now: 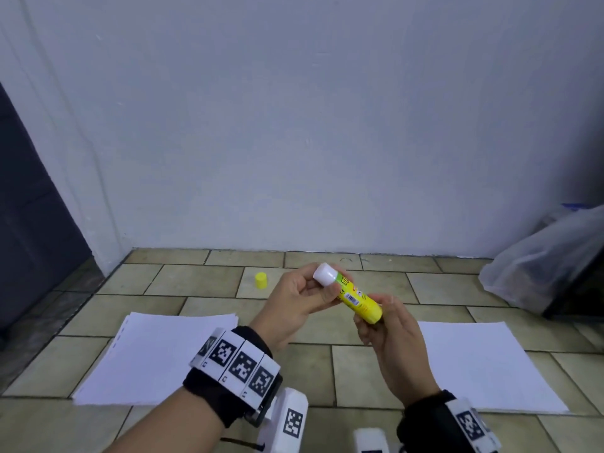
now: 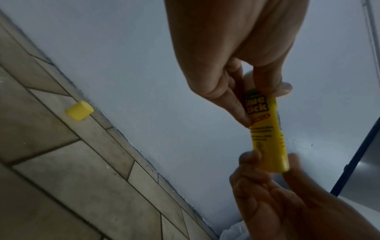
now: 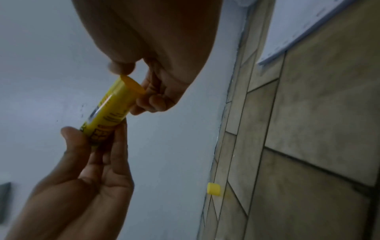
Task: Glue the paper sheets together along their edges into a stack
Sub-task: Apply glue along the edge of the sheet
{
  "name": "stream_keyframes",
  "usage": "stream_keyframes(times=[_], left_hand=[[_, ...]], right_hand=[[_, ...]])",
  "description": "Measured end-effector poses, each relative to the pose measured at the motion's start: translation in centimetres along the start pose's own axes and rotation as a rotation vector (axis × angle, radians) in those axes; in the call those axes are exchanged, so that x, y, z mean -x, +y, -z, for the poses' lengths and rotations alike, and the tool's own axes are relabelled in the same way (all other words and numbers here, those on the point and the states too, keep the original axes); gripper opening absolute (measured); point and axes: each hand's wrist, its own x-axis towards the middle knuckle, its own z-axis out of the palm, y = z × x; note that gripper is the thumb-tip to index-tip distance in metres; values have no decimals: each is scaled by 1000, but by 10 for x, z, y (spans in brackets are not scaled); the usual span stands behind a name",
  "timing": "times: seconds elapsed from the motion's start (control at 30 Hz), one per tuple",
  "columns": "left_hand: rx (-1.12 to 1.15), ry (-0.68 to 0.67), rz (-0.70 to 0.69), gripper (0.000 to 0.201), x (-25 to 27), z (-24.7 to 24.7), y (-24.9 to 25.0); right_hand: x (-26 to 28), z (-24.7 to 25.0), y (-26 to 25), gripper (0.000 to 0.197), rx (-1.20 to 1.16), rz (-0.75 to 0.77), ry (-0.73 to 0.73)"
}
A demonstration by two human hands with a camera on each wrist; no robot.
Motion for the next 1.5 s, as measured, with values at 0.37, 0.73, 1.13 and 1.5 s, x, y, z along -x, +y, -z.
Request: stream_keyframes(times=[0.37, 0.73, 1.13, 1.5], left_hand=[[8, -17, -23, 19, 2, 9, 3], [1, -18, 10, 22, 2, 11, 2], [7, -17, 30, 23, 6, 12, 5], [46, -90, 55, 57, 9, 17, 5]], right_hand=[[-2, -7, -5, 55, 111, -103, -113], [8, -5, -1, 29, 207, -51, -181], [13, -6, -5, 46, 243, -52, -193], [17, -14, -23, 42, 75, -359, -184]])
